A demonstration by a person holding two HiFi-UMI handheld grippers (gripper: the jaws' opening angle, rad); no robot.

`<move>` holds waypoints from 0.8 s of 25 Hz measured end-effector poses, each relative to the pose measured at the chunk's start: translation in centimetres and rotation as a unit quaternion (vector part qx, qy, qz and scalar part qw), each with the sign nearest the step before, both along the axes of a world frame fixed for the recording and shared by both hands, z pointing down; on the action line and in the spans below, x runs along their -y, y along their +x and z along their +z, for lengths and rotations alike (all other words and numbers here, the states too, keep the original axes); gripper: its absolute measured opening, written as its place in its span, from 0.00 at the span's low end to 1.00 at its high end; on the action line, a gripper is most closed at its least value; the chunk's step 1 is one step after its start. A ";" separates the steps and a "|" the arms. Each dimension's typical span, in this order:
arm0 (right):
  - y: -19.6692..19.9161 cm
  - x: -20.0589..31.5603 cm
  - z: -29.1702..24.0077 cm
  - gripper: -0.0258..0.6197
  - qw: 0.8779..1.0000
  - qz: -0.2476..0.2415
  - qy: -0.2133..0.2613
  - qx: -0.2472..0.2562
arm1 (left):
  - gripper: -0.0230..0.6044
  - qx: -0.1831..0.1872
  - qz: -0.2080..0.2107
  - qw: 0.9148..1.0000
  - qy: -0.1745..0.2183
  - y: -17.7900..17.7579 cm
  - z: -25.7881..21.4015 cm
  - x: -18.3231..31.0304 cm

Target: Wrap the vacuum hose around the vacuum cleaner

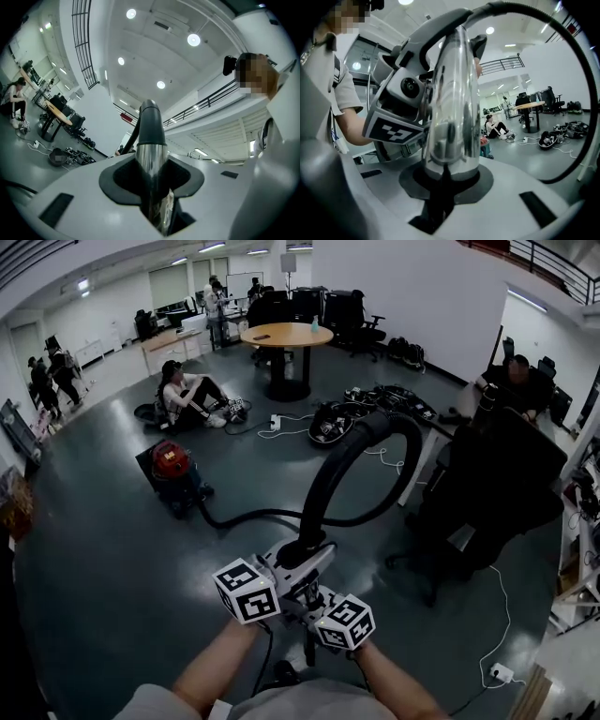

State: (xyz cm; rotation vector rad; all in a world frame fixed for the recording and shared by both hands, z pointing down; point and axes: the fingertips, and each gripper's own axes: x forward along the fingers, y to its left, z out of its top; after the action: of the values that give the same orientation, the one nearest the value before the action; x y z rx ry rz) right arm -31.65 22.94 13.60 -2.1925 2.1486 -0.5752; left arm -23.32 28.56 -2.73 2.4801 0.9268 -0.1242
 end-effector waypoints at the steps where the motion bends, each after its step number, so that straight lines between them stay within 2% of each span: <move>1: -0.1 0.7 0.1 0.14 1.000 0.002 -0.003 -0.001 | 0.28 -0.003 0.001 1.000 0.008 -0.1 0.0 0.6; 5: -0.5 2.5 1.1 0.14 0.999 -0.005 -0.036 -0.004 | 0.28 -0.011 0.012 0.998 0.060 -0.4 0.7 2.1; 8: 0.1 2.6 2.5 0.14 0.997 0.001 -0.081 -0.018 | 0.28 -0.005 0.015 0.997 0.079 -0.4 1.6 2.9; 15: 2.0 0.9 5.7 0.13 0.982 -0.007 -0.175 -0.071 | 0.32 0.019 0.012 0.988 0.151 0.0 4.4 4.3; 20: 3.0 0.9 6.5 0.13 0.972 -0.026 -0.214 -0.094 | 0.35 0.041 0.005 0.985 0.167 0.2 5.6 6.0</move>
State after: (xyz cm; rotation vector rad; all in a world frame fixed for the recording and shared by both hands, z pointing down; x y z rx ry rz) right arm -28.60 22.04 20.12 -2.4933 2.3668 -0.9501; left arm -23.08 22.55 2.89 2.7609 0.9932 0.1479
